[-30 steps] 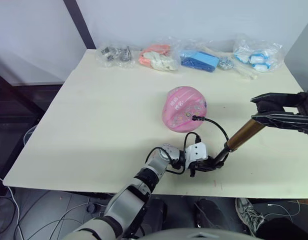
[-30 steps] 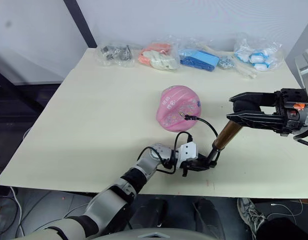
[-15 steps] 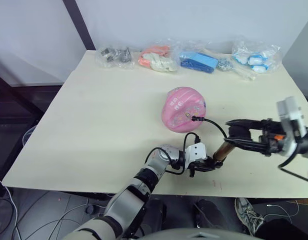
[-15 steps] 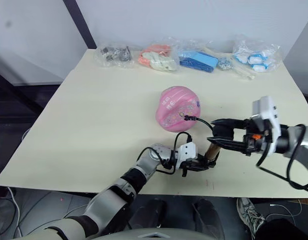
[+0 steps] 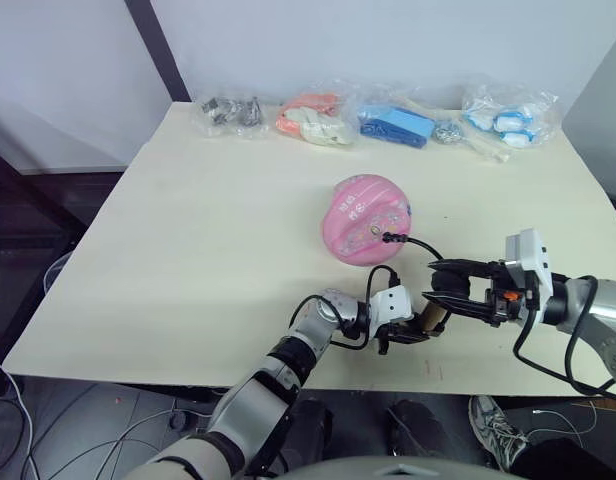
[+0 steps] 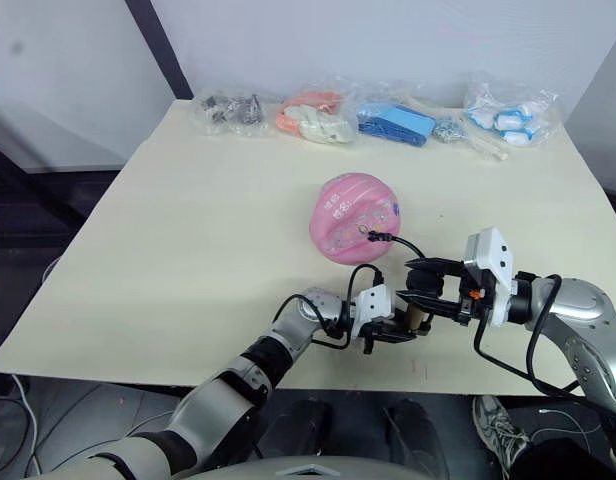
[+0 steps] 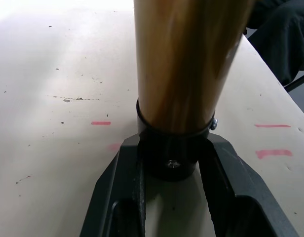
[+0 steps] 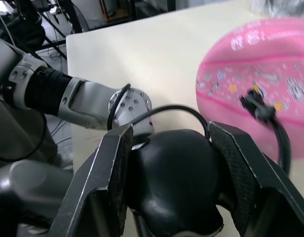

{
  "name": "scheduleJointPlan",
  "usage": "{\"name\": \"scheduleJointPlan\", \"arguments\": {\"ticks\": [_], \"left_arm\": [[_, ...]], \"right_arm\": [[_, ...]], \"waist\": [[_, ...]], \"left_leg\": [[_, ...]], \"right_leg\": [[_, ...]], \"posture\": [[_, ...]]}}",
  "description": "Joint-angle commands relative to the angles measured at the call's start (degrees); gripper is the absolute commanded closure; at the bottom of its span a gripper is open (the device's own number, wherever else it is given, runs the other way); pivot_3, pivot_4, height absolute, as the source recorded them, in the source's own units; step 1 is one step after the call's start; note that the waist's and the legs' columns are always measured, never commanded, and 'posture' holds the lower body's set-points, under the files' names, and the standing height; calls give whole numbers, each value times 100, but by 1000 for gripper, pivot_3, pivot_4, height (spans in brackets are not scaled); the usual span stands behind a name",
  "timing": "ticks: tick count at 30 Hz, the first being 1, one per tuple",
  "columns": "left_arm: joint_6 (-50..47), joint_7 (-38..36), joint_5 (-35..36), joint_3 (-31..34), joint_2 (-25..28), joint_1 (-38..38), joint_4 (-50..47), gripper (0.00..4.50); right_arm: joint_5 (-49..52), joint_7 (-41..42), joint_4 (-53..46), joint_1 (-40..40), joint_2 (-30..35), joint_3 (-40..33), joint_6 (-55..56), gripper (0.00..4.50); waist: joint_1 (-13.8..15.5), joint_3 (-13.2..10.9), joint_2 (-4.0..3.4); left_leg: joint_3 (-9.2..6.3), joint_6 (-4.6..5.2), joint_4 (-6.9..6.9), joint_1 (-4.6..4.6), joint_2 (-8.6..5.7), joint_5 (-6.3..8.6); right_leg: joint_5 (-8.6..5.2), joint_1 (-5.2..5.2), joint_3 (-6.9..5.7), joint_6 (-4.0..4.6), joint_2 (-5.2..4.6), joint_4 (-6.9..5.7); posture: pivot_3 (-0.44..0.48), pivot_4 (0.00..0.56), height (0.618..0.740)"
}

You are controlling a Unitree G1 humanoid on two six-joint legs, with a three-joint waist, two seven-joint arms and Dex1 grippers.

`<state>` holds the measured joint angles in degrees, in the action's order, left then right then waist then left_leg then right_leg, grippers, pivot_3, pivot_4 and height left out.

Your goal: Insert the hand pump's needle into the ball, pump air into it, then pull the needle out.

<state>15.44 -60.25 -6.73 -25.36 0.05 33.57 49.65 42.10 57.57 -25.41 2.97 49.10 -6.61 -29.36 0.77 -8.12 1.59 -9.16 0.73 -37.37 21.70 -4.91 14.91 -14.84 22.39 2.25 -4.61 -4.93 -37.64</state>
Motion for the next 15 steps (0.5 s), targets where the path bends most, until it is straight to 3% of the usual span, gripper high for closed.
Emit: {"name": "scheduleJointPlan", "arguments": {"ticks": [1,15], "left_arm": [[-196,-33,-161,-80,100,-80,233,3444],[-158,-33,-167,-77,69,-62,331,3444]], "right_arm": [[774,222,-311,93,440,-678,-609,2555],[2767,338,-53,1009,1978,-2525,-2263,2555]], "waist": [[5,-3,-3],[14,-28,-29]], "left_leg": [[-3,0,0,4,0,0],[0,1,0,25,-1,1]], "right_leg": [[0,3,-2,0,0,0],[0,20,-5,1,-6,2]], "posture": [[0,150,736],[0,150,736]]}}
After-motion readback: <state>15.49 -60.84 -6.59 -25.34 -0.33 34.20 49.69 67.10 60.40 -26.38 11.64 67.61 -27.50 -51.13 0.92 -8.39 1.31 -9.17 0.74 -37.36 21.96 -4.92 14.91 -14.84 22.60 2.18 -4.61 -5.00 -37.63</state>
